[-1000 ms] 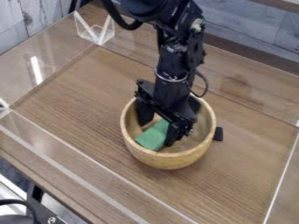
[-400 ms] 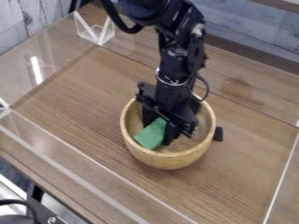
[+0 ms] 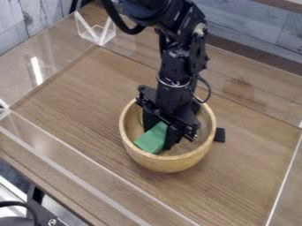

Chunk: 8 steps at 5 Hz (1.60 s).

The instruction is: Move green stick from inside the wooden bowl to the table next to it

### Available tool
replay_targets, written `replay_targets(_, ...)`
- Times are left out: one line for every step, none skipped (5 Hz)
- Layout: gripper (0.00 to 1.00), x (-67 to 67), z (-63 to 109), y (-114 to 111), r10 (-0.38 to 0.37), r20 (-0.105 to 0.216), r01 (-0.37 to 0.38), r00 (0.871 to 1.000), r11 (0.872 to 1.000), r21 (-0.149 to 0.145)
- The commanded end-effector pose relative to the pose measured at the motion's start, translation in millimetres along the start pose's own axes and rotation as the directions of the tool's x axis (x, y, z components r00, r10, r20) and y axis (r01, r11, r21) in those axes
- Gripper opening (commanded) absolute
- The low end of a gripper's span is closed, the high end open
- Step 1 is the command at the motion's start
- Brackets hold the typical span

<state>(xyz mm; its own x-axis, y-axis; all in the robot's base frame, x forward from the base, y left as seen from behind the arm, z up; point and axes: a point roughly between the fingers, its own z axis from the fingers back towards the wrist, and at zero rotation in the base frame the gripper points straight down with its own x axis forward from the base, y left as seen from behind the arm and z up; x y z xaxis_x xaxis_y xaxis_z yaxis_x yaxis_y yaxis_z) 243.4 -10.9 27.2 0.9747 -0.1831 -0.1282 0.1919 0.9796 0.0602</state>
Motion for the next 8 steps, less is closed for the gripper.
replay_targets(0.0,5.9,18.9,4.0,0.008,0.059,-0.007,0.998,1.0,-0.009)
replay_targets(0.0,5.3,24.7,4.5,0.015,0.063,-0.014,0.998,1.0,-0.023)
replay_targets(0.0,5.0,33.0,5.1,0.024,0.074,-0.021,0.997,0.999,-0.037)
replay_targets(0.0,5.7,47.1,6.8,0.038,0.101,-0.033,0.994,0.998,-0.051)
replay_targets(0.0,9.0,75.4,14.5,0.072,0.159,-0.062,0.985,0.996,-0.067)
replay_targets(0.0,14.9,105.0,39.5,0.143,0.223,-0.129,0.964,0.989,-0.078)
replay_targets(0.0,14.3,122.5,75.8,0.207,0.261,-0.193,0.943,0.978,-0.078)
replay_targets(0.0,19.6,115.8,42.2,0.166,0.262,-0.151,0.951,0.985,-0.079)
